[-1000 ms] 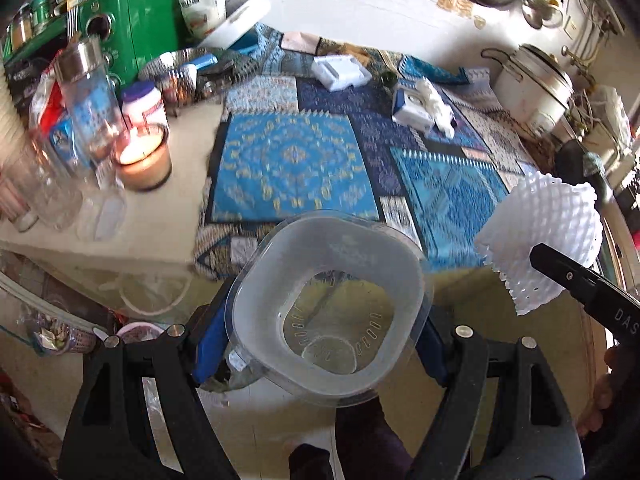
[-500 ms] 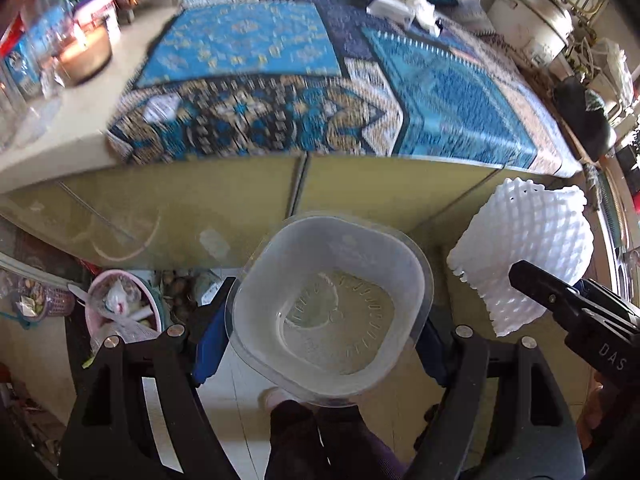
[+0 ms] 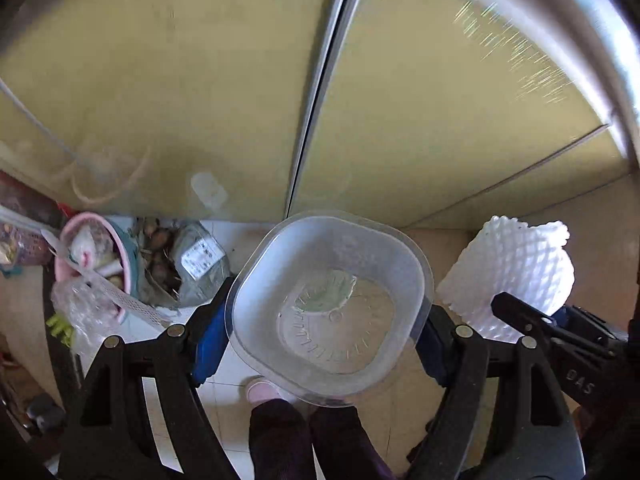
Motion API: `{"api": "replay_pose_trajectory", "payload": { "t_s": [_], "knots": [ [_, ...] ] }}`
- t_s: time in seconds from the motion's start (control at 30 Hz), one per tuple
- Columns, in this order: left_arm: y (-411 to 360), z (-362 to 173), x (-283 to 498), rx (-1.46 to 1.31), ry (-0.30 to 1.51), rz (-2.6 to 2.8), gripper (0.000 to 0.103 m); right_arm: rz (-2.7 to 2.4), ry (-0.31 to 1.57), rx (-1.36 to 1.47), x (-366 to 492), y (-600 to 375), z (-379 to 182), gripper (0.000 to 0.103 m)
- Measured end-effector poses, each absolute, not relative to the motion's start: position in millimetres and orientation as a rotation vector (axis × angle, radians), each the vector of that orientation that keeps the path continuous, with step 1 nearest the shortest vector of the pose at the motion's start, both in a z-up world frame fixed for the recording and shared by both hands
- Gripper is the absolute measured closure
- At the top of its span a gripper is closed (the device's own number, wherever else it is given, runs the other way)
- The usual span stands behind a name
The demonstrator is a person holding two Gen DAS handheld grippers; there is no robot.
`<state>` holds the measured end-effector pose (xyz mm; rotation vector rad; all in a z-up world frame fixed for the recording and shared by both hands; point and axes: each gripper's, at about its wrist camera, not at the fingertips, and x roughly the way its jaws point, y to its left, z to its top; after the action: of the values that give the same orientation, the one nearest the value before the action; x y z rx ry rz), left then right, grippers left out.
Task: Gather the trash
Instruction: 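Carry the foam net and clear tub down toward the white floor bin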
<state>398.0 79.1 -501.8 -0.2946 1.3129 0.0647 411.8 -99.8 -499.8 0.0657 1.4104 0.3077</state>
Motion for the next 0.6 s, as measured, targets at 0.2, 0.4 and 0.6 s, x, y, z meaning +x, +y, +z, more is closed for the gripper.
{"api": "replay_pose_trajectory", "payload": {
  "t_s": [0.2, 0.4, 0.6],
  "knots": [
    [82, -592, 405, -0.318, 1.360, 0.101, 0.025, 0.302, 1.455, 0.066, 422, -99, -593, 0.067],
    [80, -670, 415, -0.315, 1.389, 0.089, 0.025, 0.320, 1.494, 0.063, 425, -86, -676, 0.064],
    [76, -719, 422, -0.291, 1.394, 0.085, 0.025, 0.401, 1.546, 0.014, 428, -66, -739, 0.063]
  ]
}}
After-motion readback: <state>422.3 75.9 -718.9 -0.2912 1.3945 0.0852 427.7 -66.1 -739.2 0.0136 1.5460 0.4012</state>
